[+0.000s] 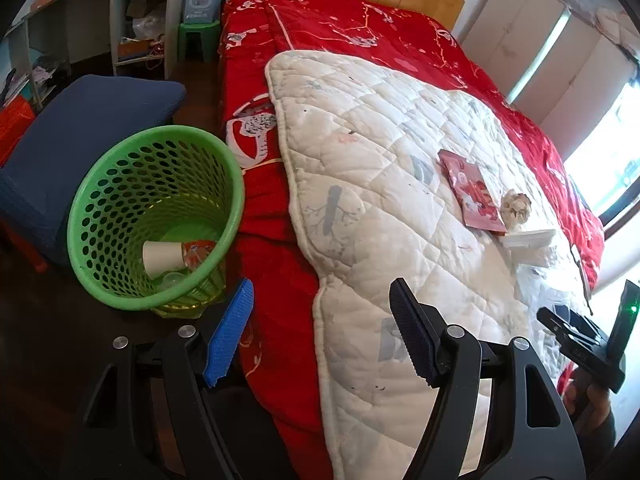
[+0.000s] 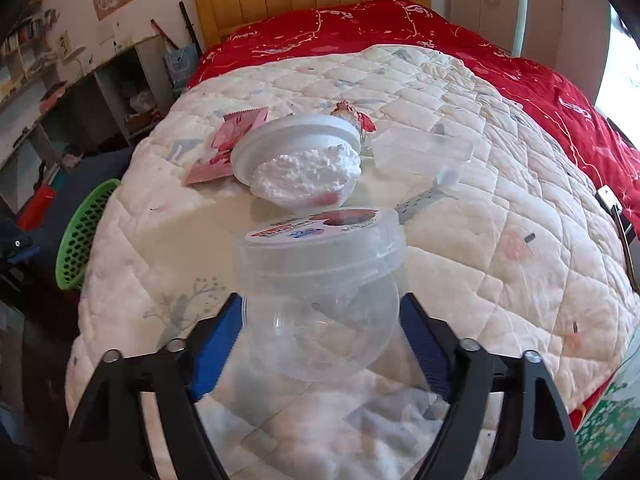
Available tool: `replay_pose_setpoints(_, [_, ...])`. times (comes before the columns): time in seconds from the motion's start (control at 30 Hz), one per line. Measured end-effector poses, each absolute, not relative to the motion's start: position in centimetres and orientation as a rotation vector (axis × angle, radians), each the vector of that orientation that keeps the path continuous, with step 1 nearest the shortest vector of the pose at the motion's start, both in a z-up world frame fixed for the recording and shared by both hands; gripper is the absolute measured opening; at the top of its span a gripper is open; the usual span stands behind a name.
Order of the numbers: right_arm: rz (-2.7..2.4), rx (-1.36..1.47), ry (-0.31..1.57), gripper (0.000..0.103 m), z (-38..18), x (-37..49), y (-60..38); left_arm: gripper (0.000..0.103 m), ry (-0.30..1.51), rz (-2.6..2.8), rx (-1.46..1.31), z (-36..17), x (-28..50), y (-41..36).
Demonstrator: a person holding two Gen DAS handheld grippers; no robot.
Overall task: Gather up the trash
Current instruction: 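Move the left tool to the strawberry yogurt cup while the right tool holds the container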
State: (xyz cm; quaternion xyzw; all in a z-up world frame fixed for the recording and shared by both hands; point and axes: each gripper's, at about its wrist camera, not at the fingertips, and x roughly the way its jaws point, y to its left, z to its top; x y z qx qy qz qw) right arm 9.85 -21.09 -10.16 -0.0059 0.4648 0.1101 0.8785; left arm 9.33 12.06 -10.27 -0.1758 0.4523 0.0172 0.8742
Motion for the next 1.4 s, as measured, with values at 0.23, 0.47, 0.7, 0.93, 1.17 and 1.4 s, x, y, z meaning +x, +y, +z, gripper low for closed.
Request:
replay_pose_setpoints(0.23, [0.229,-0.043,0.973,0.059,-9.7,9.6,-21.1,0.070,0.952,0.004,-0.346,-10.2,9.8,10.7])
replay_pose_setpoints(0.47, [0.236,-0.112,0.994,0.059,-8.2,7.8,-21.9,0.070,0.947,-0.062,-0.319,-9.4,10.3,8.5])
replay_pose_setpoints(0.7, [0.220,-0.126,0.996,0.059,-7.3,5.3,-23.6,0.070,0.946,-0.151,-0.290,-8.6,10.9,5.1])
replay_pose_setpoints(0.93, [0.186,-0.072,0.969,0.059,-6.4,3.9,-25.6,0.070,0.964,-0.267,-0.246,-8.2,11.6,0.0])
replay_pose_setpoints(1.17, [0.166,-0.014,0.941,0.059,-5.8,3.7,-27.1,0.070,0.990,-0.377,-0.222,-8.4,12.6,-4.9])
replay_pose_setpoints(1.4, [0.148,0.024,0.920,0.059,-5.5,3.8,-28.8,0.075,1.020,-0.477,-0.149,-9.7,12.9,-10.6])
